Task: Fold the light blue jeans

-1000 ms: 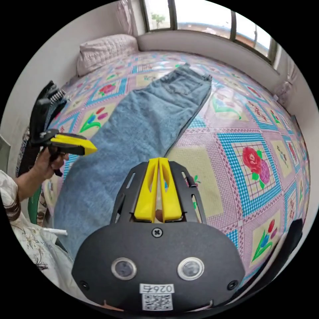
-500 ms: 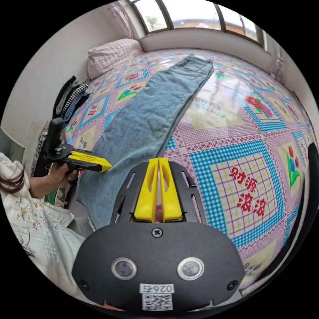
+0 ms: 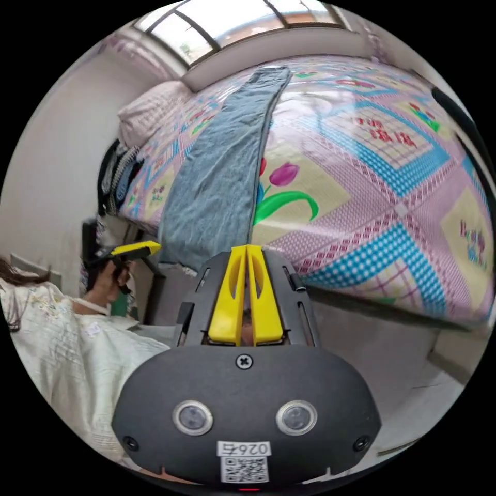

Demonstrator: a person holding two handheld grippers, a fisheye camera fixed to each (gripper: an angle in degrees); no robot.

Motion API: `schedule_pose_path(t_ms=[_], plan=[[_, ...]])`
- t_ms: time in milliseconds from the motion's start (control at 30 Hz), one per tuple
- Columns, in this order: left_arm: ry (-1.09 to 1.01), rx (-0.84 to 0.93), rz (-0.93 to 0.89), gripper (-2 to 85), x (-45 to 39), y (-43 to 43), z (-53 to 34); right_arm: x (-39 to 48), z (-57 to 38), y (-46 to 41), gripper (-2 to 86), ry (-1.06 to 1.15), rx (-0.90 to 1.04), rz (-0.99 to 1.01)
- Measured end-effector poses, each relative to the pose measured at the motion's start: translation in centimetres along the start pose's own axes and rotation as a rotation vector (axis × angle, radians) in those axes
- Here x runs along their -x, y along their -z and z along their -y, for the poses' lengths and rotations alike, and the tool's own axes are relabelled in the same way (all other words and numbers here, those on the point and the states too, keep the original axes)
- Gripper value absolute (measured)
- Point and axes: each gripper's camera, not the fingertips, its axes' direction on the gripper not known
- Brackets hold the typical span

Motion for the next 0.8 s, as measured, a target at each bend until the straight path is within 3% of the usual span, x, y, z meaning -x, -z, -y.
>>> schedule_pose_path(t_ms=[133,200,500,633,667,733,800], plan=[[0.154,-0.072,-0.064,4.1,5.0,1.4,-2.1,-5.4,-3.6,4.0,8.7,-0.235,-0.164,0.307],[0.166,-0.097,-0.160,12.2,7.9,1.0,-2.2,-7.2,-4.9,4.7,10.5,-0.294,-0.197,0.385],[0.252,-0.095,-0.561,35.2,12.9,-1.8,0.4,-11.8,-4.8,5.7,17.3,-0.391,-0.216,0.576],[0.245,-0.099,-0.709,33.1,13.0,-1.6,0.8,-11.2,-2.6,6.1,15.7,-0.348,-0.143,0.562],[0.246,-0.100,-0.735,26.8,13.2,-1.4,0.9,-11.2,-2.4,6.3,15.2,-0.347,-0.139,0.561],[0.224,-0.058,-0.772,15.4,13.4,-1.3,1.3,-11.3,-1.8,6.9,4.3,-0.332,-0.113,0.583],[0.198,0.059,-0.815,5.1,13.7,-1.2,2.0,-11.5,-1.6,7.6,2.7,-0.297,-0.100,0.663]])
